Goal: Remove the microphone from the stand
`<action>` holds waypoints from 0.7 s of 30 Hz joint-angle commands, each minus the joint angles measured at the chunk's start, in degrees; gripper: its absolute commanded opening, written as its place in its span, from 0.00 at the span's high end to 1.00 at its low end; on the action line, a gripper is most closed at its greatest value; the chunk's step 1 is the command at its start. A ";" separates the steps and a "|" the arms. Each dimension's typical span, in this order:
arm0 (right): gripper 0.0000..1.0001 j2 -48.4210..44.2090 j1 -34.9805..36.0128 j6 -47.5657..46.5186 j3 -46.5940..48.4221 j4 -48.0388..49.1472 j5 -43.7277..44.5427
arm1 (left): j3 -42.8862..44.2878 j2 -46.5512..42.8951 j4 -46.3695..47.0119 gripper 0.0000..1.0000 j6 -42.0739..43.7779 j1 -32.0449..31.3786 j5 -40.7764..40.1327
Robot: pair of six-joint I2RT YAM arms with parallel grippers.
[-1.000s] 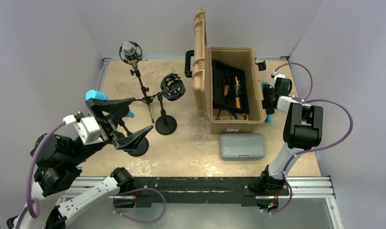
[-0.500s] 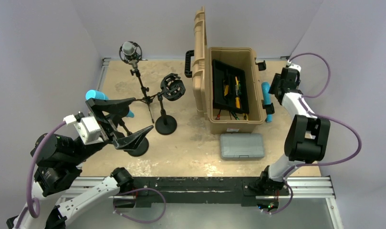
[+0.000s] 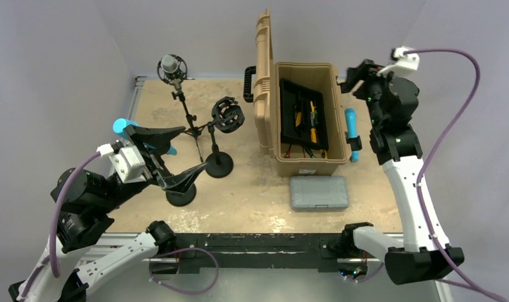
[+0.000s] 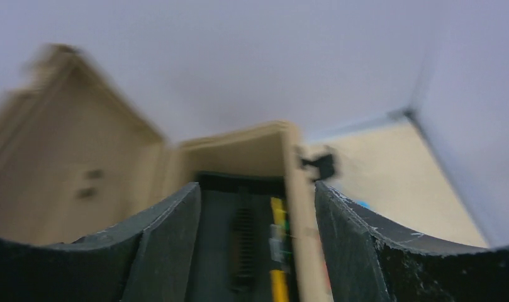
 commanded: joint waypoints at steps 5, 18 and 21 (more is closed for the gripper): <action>0.36 -1.85 21.32 5.62 13.69 -0.32 -10.59 | 0.32 3.90 1.59 0.04 0.40 -0.33 0.53; 0.40 13.95 55.39 7.92 37.47 -7.20 -5.69 | 0.58 0.90 1.29 0.08 1.82 0.44 -3.07; 0.43 20.44 62.65 7.51 43.56 -10.36 2.00 | 0.97 -2.69 2.00 0.09 1.47 0.83 -5.08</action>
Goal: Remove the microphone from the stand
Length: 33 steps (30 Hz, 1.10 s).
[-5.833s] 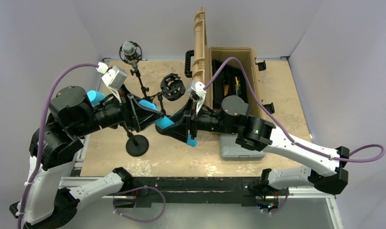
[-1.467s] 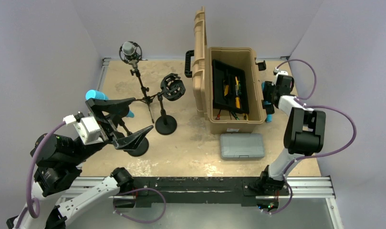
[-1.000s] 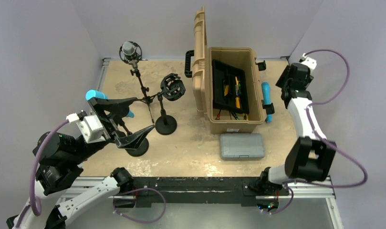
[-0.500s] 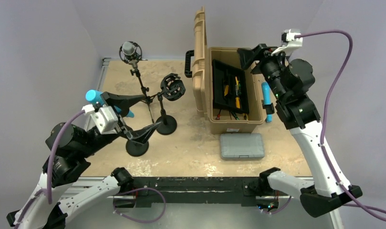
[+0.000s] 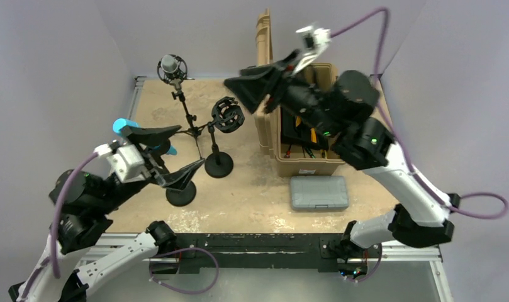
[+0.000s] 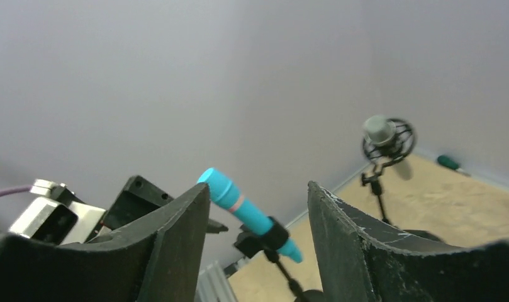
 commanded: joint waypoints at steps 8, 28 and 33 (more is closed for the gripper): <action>0.50 24.99 15.88 -2.92 21.60 -15.94 27.96 | -0.27 -16.22 4.52 0.11 2.81 1.30 -13.47; 0.55 40.78 17.28 -8.80 27.47 -26.17 45.00 | -11.69 -23.03 15.06 0.11 1.69 5.20 -19.79; 0.55 40.06 15.58 -6.89 24.88 -26.28 42.94 | -11.98 -23.48 15.39 0.11 1.89 5.22 -19.84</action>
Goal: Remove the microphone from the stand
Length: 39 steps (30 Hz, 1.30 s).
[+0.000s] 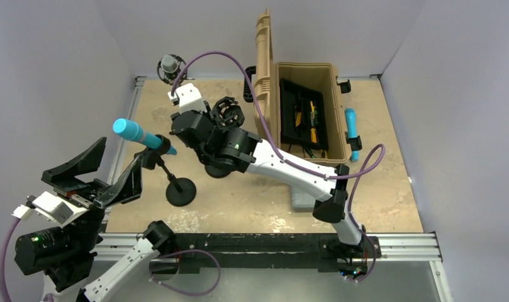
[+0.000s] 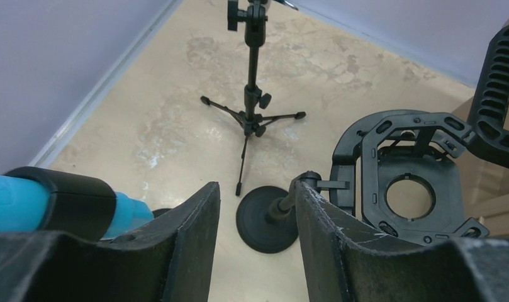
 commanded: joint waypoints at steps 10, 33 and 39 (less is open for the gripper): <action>0.55 -2.03 -3.61 1.29 -5.54 1.58 -0.79 | -1.35 -0.21 2.89 0.11 -0.11 0.39 0.83; 0.56 -2.53 -4.44 4.58 -17.22 4.91 -4.44 | -1.15 0.11 2.63 0.11 0.04 0.34 0.59; 0.56 -3.16 -4.44 6.99 -23.28 8.27 -7.99 | -1.15 0.12 2.55 0.11 0.03 0.39 0.30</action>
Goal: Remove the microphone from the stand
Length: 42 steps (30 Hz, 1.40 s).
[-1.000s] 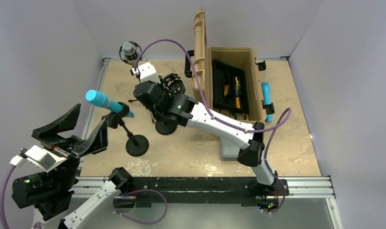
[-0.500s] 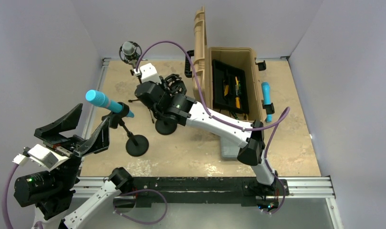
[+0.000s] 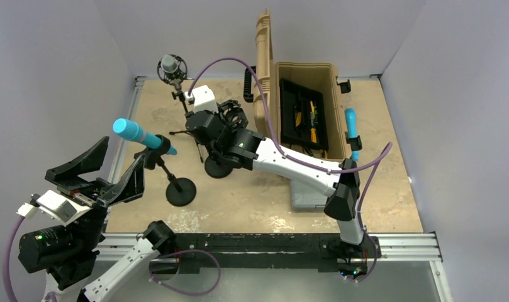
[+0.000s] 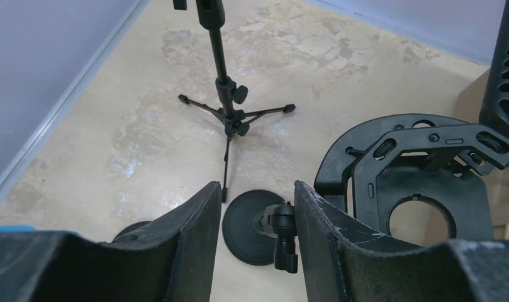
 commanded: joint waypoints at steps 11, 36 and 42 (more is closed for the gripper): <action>0.56 5.34 -0.11 5.73 -8.36 -1.88 -6.99 | -0.05 0.47 1.33 0.11 0.21 0.39 -0.08; 0.35 0.65 -0.14 -1.49 -6.12 4.45 -12.39 | 16.43 8.73 -20.68 0.06 -15.42 0.39 -16.20; 0.28 -8.07 -0.14 -2.58 -12.93 11.89 -18.50 | 23.22 9.63 -41.41 0.06 -30.95 0.34 -18.09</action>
